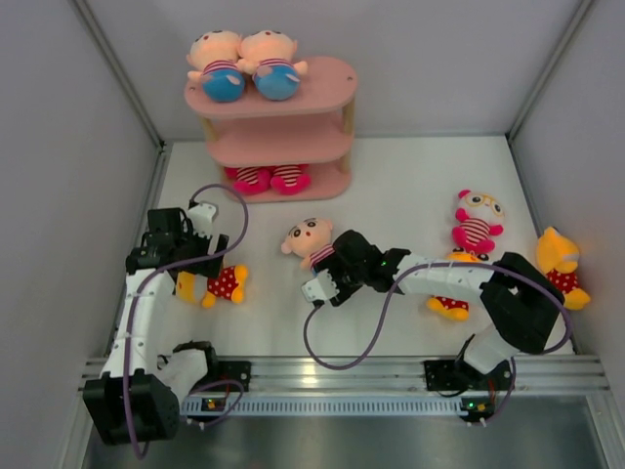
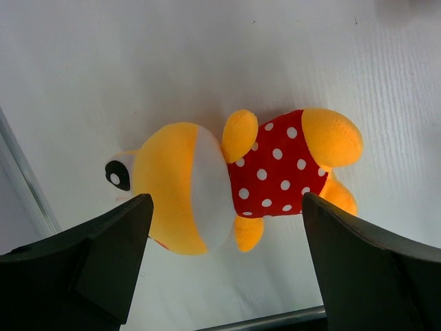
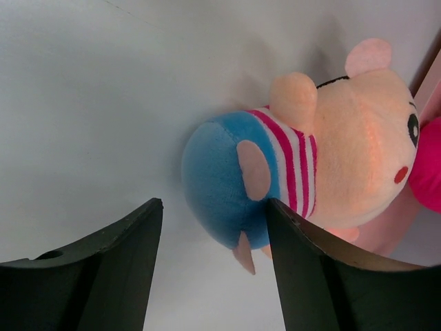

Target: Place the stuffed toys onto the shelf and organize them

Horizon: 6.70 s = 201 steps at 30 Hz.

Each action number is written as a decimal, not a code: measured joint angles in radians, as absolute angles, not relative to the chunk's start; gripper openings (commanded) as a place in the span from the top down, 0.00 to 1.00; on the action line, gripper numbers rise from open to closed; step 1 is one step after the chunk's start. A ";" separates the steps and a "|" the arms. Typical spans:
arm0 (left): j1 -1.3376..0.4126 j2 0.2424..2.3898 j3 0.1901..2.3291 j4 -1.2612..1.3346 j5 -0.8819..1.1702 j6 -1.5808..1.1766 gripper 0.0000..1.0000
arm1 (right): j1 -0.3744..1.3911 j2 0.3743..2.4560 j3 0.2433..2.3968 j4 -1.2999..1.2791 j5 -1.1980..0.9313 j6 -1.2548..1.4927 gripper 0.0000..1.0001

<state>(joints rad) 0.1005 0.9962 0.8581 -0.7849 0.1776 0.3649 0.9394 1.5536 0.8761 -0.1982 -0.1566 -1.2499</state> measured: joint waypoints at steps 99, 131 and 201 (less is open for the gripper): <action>0.057 1.005 0.857 -0.784 0.204 0.368 0.06 | 0.596 1.912 2.101 -0.249 -0.118 -1.073 0.07; 0.057 1.013 0.850 -0.785 0.203 0.372 0.07 | 0.639 0.999 1.138 -0.027 0.006 -0.186 0.01; -0.985 1.385 1.375 -0.900 0.358 1.357 0.08 | 0.641 1.544 1.192 -0.475 0.164 1.296 1.00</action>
